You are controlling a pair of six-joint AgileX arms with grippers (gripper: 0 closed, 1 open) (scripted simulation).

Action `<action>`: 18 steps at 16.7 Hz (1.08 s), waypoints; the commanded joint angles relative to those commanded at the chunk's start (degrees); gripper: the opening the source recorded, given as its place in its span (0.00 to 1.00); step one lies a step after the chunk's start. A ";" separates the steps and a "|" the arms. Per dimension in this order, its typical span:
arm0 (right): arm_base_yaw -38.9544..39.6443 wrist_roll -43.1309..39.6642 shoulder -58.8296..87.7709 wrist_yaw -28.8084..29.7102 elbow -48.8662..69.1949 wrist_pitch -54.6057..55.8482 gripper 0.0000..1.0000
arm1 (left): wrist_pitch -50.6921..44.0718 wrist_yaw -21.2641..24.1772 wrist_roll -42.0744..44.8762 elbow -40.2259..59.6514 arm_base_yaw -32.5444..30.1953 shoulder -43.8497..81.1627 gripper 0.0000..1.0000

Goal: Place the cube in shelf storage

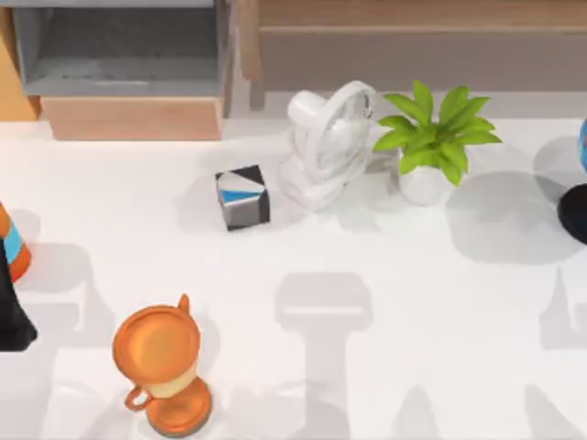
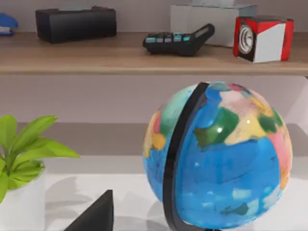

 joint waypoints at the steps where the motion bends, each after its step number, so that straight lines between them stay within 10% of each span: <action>1: 0.00 0.00 0.00 0.00 0.00 0.00 1.00 | 0.00 0.00 0.00 0.00 0.00 0.00 1.00; 8: 0.00 0.00 0.00 0.00 0.00 0.00 1.00 | 5.88 2.22 7.67 5.58 1.91 11.08 1.00; 18: 0.00 0.00 0.00 0.00 0.00 0.00 1.00 | 31.04 12.07 41.41 29.27 10.62 59.72 1.00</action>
